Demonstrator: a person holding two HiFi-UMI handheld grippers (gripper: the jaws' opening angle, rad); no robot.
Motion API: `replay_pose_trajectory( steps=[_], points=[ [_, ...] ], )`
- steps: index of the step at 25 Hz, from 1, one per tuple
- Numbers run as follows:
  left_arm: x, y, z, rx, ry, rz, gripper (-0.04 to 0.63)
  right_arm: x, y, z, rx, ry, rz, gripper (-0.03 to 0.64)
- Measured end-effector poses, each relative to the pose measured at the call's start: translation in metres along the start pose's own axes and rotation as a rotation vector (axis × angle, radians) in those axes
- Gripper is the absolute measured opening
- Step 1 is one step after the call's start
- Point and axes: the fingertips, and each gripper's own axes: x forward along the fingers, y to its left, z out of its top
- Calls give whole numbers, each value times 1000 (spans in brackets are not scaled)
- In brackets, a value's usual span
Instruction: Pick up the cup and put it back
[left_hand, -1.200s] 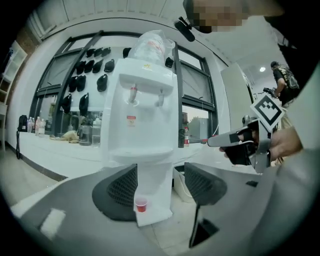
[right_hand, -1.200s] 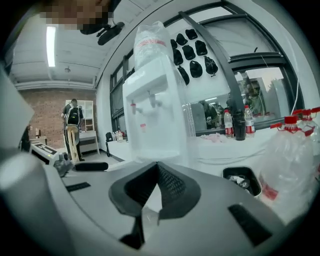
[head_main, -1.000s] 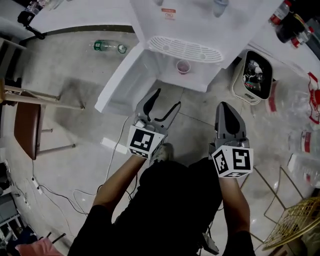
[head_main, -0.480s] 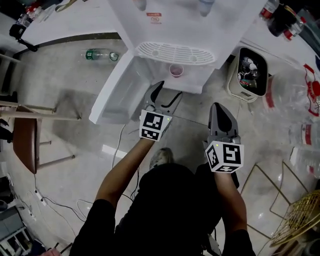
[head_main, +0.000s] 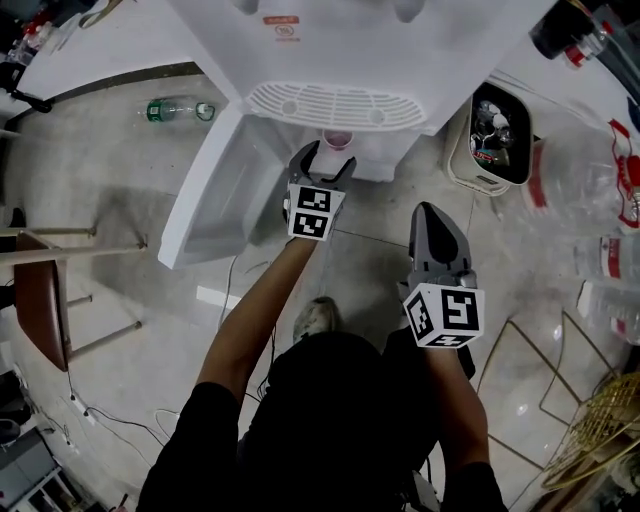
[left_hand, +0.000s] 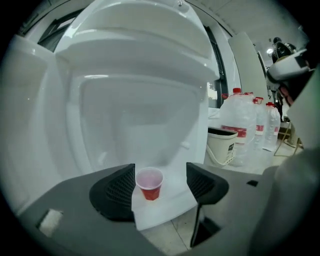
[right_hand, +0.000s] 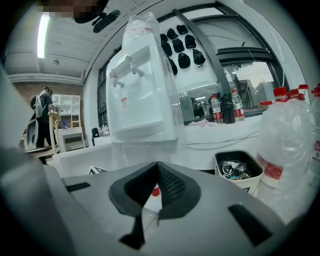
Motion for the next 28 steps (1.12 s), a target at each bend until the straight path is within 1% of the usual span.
replay_pose_trajectory(
  steps=[5, 9, 14, 21, 28],
  points=[
    [30, 11, -21, -6, 48, 9, 316, 7, -3, -8, 13, 18, -8, -5],
    [51, 19, -35, -26, 92, 20, 336, 8, -7, -9, 20, 22, -20, -5],
    [71, 22, -43, -28, 109, 18, 350, 4, -15, -16, 29, 31, -38, -5],
    [94, 28, -43, -65, 123, 24, 354, 0, -22, -17, 32, 36, -57, -5],
    [98, 26, -52, -87, 146, 14, 348, -1, -23, -18, 26, 42, -60, -5]
  ],
)
